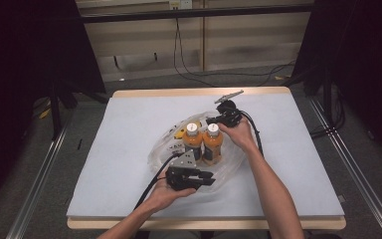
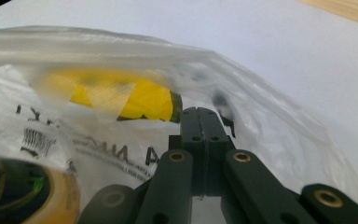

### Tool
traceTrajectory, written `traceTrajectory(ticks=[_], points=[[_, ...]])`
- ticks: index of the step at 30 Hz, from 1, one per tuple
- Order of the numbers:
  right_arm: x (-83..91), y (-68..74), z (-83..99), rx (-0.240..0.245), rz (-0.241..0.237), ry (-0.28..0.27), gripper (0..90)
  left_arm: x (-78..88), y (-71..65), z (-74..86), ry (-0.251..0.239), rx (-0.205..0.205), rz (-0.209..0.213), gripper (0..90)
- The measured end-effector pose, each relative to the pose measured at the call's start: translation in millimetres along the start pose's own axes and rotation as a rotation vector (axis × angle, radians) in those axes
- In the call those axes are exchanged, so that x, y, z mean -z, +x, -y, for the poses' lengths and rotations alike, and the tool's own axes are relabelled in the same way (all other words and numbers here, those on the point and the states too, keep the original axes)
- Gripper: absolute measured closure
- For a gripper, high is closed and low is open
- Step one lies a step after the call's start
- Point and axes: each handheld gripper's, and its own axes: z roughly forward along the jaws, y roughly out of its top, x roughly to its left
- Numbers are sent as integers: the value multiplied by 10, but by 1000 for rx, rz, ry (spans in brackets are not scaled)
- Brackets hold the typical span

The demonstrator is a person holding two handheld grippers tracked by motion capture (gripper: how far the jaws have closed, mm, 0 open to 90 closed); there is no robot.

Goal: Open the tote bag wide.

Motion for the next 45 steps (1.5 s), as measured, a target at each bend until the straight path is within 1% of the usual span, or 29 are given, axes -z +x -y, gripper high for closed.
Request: traceTrajectory(ticks=[2, 3, 5, 7, 8, 10, 12, 13, 14, 16, 17, 18, 19, 20, 21, 22, 23, 27, 28, 29, 30, 33, 35, 36, 38, 39, 40, 42, 45], points=[[84, 14, 4, 4, 3, -2, 900, 43, 10, -9, -5, 0, -9, 696], [113, 17, 6, 1, -4, -13, 900, 60, 13, -10, -13, 12, -15, 680], [186, 36, 13, 15, 1, -22, 900, 101, 30, -14, -18, 23, -48, 597], [258, 54, 31, 20, 5, -39, 888, 149, 53, -29, -32, 27, -62, 541], [293, 61, 46, 22, 3, -49, 858, 170, 58, -44, -39, 32, -74, 511], [347, 71, 83, 29, 15, -56, 839, 224, 93, -80, -35, 32, -100, 441], [400, 69, 123, 22, 19, -63, 793, 281, 112, -102, -39, 35, -117, 406], [430, 72, 142, 28, 26, -73, 787, 308, 123, -108, -49, 31, -125, 391], [464, 73, 158, 26, 29, -81, 760, 335, 134, -112, -60, 41, -126, 360], [535, 84, 185, 16, 28, -106, 685, 396, 163, -116, -75, 50, -140, 312], [571, 96, 197, 20, 36, -111, 684, 425, 174, -118, -77, 51, -155, 289], [607, 106, 205, 26, 36, -114, 653, 449, 191, -115, -86, 55, -151, 265], [640, 113, 214, 28, 35, -127, 596, 476, 205, -115, -85, 56, -161, 254], [676, 128, 220, 24, 44, -133, 559, 494, 217, -113, -92, 52, -163, 241], [716, 142, 226, 29, 47, -142, 542, 526, 225, -113, -91, 54, -178, 231], [763, 156, 237, 25, 42, -154, 491, 552, 244, -109, -100, 51, -178, 225], [808, 166, 250, 22, 46, -164, 459, 570, 250, -109, -96, 49, -188, 201], [947, 190, 311, 17, 49, -188, 354, 667, 279, -98, -105, 42, -220, 167], [987, 202, 331, 19, 49, -192, 343, 703, 292, -96, -97, 40, -230, 154], [1026, 215, 354, 23, 54, -196, 326, 732, 309, -88, -100, 41, -232, 142], [1063, 228, 377, 22, 59, -201, 302, 760, 315, -80, -103, 54, -243, 135], [1169, 260, 449, 26, 71, -219, 259, 872, 347, -50, -111, 55, -269, 117], [1235, 279, 505, 11, 83, -238, 209, 948, 347, -14, -109, 56, -305, 111], [1277, 289, 544, 6, 88, -244, 193, 967, 347, 1, -109, 55, -313, 108], [1341, 313, 609, 1, 88, -258, 177, 1026, 348, 48, -108, 59, -352, 101], [1374, 325, 650, -2, 86, -266, 166, 1061, 357, 73, -106, 64, -365, 84], [1405, 337, 692, -2, 91, -270, 163, 1098, 364, 109, -108, 81, -373, 82], [1465, 353, 773, 2, 108, -268, 152, 1155, 376, 155, -99, 91, -392, 82], [1565, 361, 892, -18, 109, -279, 140, 1246, 384, 235, -104, 114, -404, 74]])
